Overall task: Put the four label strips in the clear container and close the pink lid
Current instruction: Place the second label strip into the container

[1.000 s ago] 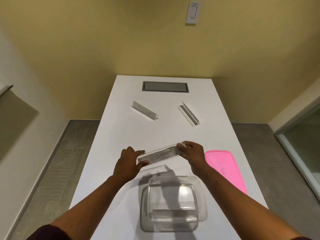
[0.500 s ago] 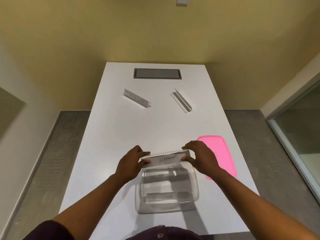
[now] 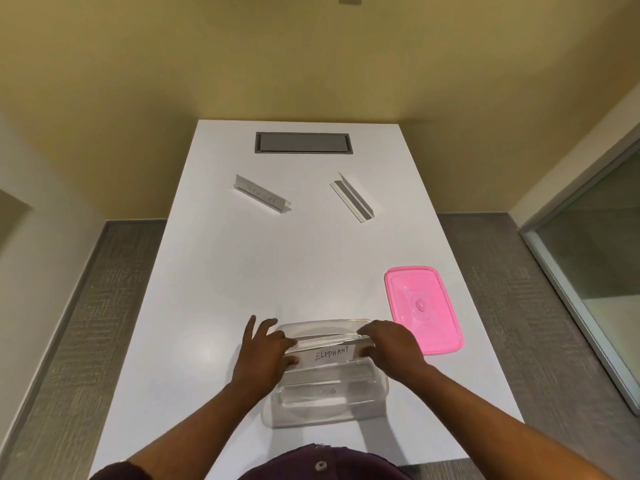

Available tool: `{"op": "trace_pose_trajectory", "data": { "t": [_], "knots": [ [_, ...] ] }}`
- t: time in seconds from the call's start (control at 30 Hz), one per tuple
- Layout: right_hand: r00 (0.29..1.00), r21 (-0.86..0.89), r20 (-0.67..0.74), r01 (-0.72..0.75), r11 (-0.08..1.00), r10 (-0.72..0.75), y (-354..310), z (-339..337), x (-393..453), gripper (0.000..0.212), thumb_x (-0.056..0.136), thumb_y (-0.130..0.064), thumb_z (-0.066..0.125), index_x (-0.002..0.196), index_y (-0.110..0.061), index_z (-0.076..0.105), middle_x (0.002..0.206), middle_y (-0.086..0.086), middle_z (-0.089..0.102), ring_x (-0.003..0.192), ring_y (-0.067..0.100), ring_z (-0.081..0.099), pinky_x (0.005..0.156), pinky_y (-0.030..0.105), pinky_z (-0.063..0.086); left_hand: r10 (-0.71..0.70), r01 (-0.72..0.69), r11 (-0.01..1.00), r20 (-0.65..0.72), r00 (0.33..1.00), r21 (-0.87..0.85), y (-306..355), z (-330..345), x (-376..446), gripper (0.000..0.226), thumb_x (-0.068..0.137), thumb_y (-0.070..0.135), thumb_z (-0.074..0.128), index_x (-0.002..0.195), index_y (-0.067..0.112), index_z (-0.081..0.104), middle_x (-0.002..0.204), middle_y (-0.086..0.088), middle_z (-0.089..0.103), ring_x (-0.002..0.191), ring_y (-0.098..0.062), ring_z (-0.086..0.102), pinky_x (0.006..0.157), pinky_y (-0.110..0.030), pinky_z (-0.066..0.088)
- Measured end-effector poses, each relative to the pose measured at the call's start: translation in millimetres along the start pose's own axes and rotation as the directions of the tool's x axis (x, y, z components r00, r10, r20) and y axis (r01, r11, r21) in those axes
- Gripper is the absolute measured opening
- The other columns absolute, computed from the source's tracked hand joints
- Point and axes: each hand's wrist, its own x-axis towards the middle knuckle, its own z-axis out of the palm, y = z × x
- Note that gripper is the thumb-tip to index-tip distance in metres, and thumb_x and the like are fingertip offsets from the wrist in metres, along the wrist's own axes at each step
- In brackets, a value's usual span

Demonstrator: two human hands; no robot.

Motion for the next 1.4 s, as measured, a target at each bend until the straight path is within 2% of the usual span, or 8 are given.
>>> {"op": "trace_pose_trajectory", "data": {
  "t": [0.13, 0.3, 0.47, 0.63, 0.97, 1.2, 1.3, 1.4],
  "knots": [
    [0.999, -0.157, 0.029, 0.029, 0.987, -0.024, -8, 9, 6, 0.024, 0.09, -0.035, 0.07, 0.111, -0.023, 0.07, 0.106, 0.001, 0.074, 0.106, 0.026, 0.065, 0.079, 0.037, 0.055, -0.046, 0.033, 0.994, 0.121, 0.992, 0.108, 6, 2, 5, 0.036, 0.093, 0.049, 0.056, 0.123, 0.033, 0.067, 0.117, 0.008, 0.072, 0.151, -0.023, 0.026, 0.118, -0.056, -0.02],
    [0.99, -0.321, 0.131, 0.095, 0.942, -0.055, -22, 16, 12, 0.009, 0.08, -0.018, 0.078, 0.078, -0.015, 0.07, 0.078, 0.006, 0.073, 0.082, 0.031, 0.067, 0.066, 0.036, 0.048, -0.168, 0.109, 0.964, 0.237, 0.957, 0.243, 14, 8, 13, 0.027, 0.094, 0.044, 0.055, 0.113, 0.029, 0.067, 0.114, 0.003, 0.073, 0.153, -0.029, 0.022, 0.111, -0.069, -0.021],
    [0.992, -0.423, 0.112, 0.107, 0.9, -0.065, -32, 28, 19, 0.036, 0.031, -0.002, 0.086, 0.043, -0.019, 0.057, 0.042, 0.0, 0.056, 0.045, 0.021, 0.057, 0.043, 0.025, 0.038, -0.257, 0.182, 0.941, 0.251, 0.933, 0.286, 19, 15, 20, 0.015, 0.093, 0.03, 0.057, 0.101, 0.027, 0.07, 0.102, 0.0, 0.074, 0.148, -0.037, 0.028, 0.108, -0.075, -0.019],
    [0.982, -0.429, 0.191, 0.081, 0.9, 0.003, -31, 45, 26, 0.027, 0.072, 0.014, 0.061, 0.084, -0.008, 0.072, 0.083, 0.011, 0.074, 0.088, 0.033, 0.067, 0.062, 0.036, 0.049, -0.291, 0.225, 0.937, 0.245, 0.925, 0.266, 21, 23, 23, 0.013, 0.094, 0.029, 0.058, 0.102, 0.028, 0.069, 0.103, 0.001, 0.073, 0.146, -0.034, 0.033, 0.108, -0.075, -0.016],
    [0.978, -0.363, 0.206, 0.066, 0.929, 0.011, -26, 52, 32, 0.03, 0.081, 0.013, 0.052, 0.101, -0.005, 0.066, 0.099, 0.013, 0.069, 0.103, 0.034, 0.06, 0.074, 0.041, 0.052, -0.245, 0.196, 0.957, 0.232, 0.941, 0.216, 18, 24, 29, 0.016, 0.096, 0.024, 0.055, 0.106, 0.026, 0.067, 0.113, 0.006, 0.071, 0.148, -0.028, 0.03, 0.112, -0.071, -0.019],
    [0.998, -0.031, -0.037, -0.043, 0.999, 0.042, -36, 13, 42, 0.03, 0.092, -0.047, 0.058, 0.101, -0.025, 0.076, 0.096, -0.006, 0.077, 0.094, 0.019, 0.071, 0.078, 0.033, 0.056, -0.062, 0.035, 0.986, -0.165, 0.984, -0.165, -2, 11, 30, 0.012, 0.089, 0.035, 0.064, 0.089, 0.029, 0.074, 0.091, 0.019, 0.074, 0.123, -0.015, 0.059, 0.12, -0.06, 0.016],
    [0.989, 0.238, -0.106, -0.079, 0.968, 0.106, -39, -17, 62, 0.025, 0.087, -0.047, 0.066, 0.082, -0.026, 0.077, 0.075, -0.01, 0.076, 0.072, 0.008, 0.07, 0.069, 0.029, 0.055, -0.111, -0.017, 0.935, -0.338, 0.934, -0.353, -19, -5, 44, 0.005, 0.085, 0.028, 0.071, 0.082, 0.027, 0.074, 0.079, 0.015, 0.072, 0.091, -0.014, 0.064, 0.094, -0.047, 0.049],
    [0.98, 0.449, -0.084, -0.124, 0.885, 0.18, -39, -42, 98, 0.023, 0.086, -0.042, 0.072, 0.074, -0.023, 0.076, 0.067, -0.011, 0.074, 0.065, 0.004, 0.069, 0.067, 0.027, 0.055, -0.309, 0.076, 0.826, -0.336, 0.89, -0.558, -38, -23, 69, 0.004, 0.086, 0.023, 0.072, 0.085, 0.026, 0.075, 0.074, 0.011, 0.07, 0.079, -0.014, 0.063, 0.077, -0.041, 0.053]
  ]
}}
